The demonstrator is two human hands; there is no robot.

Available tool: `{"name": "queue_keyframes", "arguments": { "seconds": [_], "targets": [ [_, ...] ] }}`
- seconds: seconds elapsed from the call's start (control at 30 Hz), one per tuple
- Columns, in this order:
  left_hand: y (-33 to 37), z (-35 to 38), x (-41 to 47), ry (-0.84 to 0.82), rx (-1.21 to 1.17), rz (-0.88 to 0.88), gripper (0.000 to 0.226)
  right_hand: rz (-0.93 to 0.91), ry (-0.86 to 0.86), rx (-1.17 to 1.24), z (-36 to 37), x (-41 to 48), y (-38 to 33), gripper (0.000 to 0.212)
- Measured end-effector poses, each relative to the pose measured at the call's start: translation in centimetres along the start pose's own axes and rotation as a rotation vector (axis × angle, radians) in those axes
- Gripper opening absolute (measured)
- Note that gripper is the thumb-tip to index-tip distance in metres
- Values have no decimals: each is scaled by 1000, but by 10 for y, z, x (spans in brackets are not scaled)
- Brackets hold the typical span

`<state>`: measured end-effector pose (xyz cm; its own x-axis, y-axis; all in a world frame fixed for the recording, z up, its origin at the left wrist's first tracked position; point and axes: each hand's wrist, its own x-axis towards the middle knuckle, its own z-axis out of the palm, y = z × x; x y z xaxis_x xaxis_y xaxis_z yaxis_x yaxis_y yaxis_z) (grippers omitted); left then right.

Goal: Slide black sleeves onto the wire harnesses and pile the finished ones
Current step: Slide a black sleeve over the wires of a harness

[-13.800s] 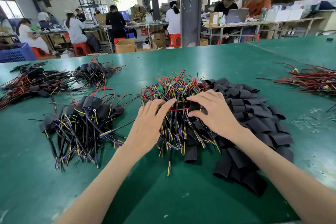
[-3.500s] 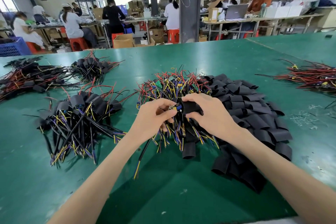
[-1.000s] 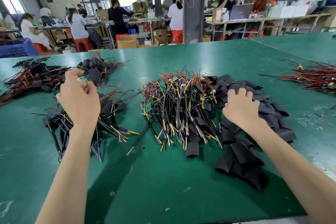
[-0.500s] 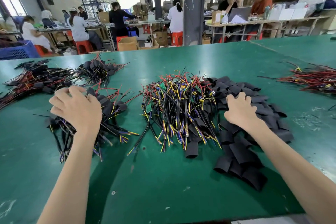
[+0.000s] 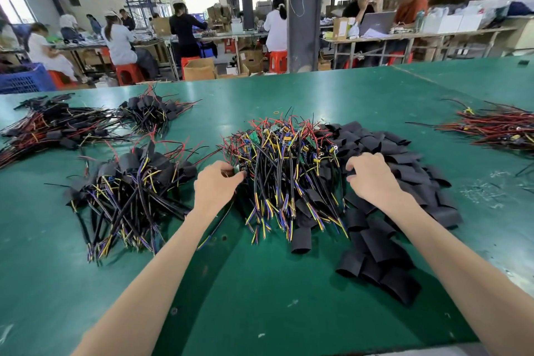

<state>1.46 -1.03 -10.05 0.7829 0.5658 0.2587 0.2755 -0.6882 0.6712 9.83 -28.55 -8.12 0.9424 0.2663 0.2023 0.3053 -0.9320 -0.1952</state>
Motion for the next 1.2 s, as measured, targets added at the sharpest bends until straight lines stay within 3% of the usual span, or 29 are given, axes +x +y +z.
{"name": "queue_keyframes", "arguments": {
  "seconds": [0.13, 0.33, 0.43, 0.6, 0.73, 0.9, 1.2],
  "targets": [
    [7, -9, -2, 116, -27, -15, 28, 27, -34, -44, -1, -2, 1, 23],
    [20, -23, 4, 75, -551, -18, 13, -3, -58, -163, -1, -4, -2, 33],
    [28, -33, 3, 93, -663, 3, 22, -3, -70, -189, -1, -5, -4, 33],
    [37, -57, 0, -116, -1080, -169, 21, 3, 143, -24, -3, -4, -6, 35],
    [33, -64, -7, -306, -926, -157, 23, -138, 269, 365, -9, -2, -13, 35],
    [37, -65, -19, -396, -578, -15, 15, -336, 364, 469, -6, -6, -23, 30],
    [35, -69, -25, -415, -624, 30, 14, -408, 352, 574, -5, -10, -27, 37]
  ]
}}
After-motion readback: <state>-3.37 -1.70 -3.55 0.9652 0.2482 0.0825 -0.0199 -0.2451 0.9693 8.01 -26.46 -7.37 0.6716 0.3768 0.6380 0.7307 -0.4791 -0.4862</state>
